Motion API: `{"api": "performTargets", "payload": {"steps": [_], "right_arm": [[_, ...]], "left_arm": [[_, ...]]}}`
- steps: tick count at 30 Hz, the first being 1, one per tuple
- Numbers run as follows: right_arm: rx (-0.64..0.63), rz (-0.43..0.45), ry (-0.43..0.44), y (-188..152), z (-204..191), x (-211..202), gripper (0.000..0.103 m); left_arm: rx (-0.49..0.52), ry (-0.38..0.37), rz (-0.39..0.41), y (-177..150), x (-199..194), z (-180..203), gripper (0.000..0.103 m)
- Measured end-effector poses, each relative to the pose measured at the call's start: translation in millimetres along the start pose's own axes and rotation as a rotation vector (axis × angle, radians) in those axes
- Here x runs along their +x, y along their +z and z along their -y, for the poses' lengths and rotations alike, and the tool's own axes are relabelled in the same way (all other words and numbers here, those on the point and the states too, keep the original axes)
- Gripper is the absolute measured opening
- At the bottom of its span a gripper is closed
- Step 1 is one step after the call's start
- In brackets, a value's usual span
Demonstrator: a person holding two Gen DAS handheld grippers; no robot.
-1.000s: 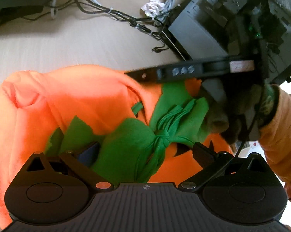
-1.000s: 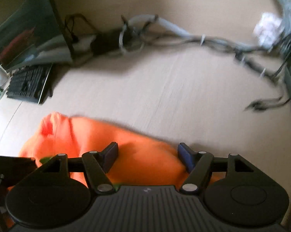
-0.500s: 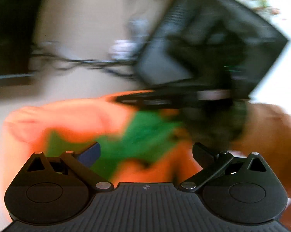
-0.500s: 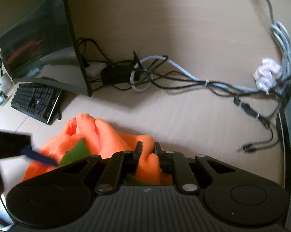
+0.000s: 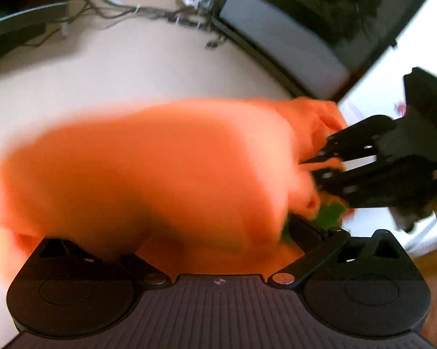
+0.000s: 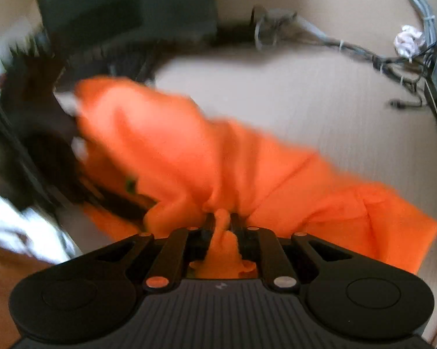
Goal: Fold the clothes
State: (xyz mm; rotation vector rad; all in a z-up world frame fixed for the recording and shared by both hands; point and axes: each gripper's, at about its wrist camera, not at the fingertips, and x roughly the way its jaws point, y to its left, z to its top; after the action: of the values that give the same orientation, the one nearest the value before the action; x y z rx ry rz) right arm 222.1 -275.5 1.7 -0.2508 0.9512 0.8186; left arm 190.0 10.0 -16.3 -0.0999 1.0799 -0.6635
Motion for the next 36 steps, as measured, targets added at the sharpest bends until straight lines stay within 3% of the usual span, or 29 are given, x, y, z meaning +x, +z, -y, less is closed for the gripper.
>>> {"api": "performTargets", "payload": {"steps": [3, 5, 8, 10, 12, 14, 16, 18, 21, 23, 25, 28, 30, 36], "right_arm": [[-0.134, 0.031, -0.112, -22, -33, 10, 0.012], [-0.162, 0.045, -0.159, -27, -45, 14, 0.013], [-0.092, 0.056, -0.171, -25, -45, 15, 0.013], [-0.061, 0.060, -0.185, -22, -49, 17, 0.013], [-0.059, 0.061, -0.204, -21, -53, 18, 0.014], [-0.047, 0.064, -0.203, -20, -51, 9, 0.018], [0.020, 0.107, -0.165, -17, -43, -21, 0.028], [0.125, 0.213, -0.147, -11, -32, -56, 0.056], [0.234, 0.308, -0.208, -6, -15, -84, 0.061], [0.262, 0.259, -0.281, -12, -5, -71, 0.061], [0.289, 0.121, -0.343, -31, 1, -43, 0.061], [0.324, 0.024, -0.335, -65, -2, -15, 0.064], [0.289, 0.051, -0.359, -66, -7, -8, 0.069], [0.213, 0.114, -0.368, 10, 31, 46, 0.071]], "left_arm": [[0.026, -0.079, -0.005, -22, -49, 10, 0.103], [0.049, -0.164, 0.055, -25, -85, 18, 0.103], [0.066, -0.204, 0.225, -10, -121, 28, 0.103], [0.052, -0.188, 0.344, 10, -127, 33, 0.103], [-0.021, -0.176, 0.397, 26, -108, 30, 0.103], [-0.137, -0.159, 0.321, 31, -71, 16, 0.103], [-0.212, -0.116, 0.224, 23, -37, 1, 0.103], [-0.254, -0.072, 0.161, 10, -14, -13, 0.103], [-0.281, -0.050, 0.073, -12, 9, -23, 0.103], [-0.237, -0.030, 0.067, -23, 15, -21, 0.103], [-0.192, -0.018, 0.073, -32, 15, -14, 0.103], [-0.198, -0.012, 0.099, -34, 18, -11, 0.103], [-0.227, -0.009, 0.123, -31, 18, -15, 0.103], [-0.377, 0.146, 0.232, 13, 20, -52, 0.103]]}}
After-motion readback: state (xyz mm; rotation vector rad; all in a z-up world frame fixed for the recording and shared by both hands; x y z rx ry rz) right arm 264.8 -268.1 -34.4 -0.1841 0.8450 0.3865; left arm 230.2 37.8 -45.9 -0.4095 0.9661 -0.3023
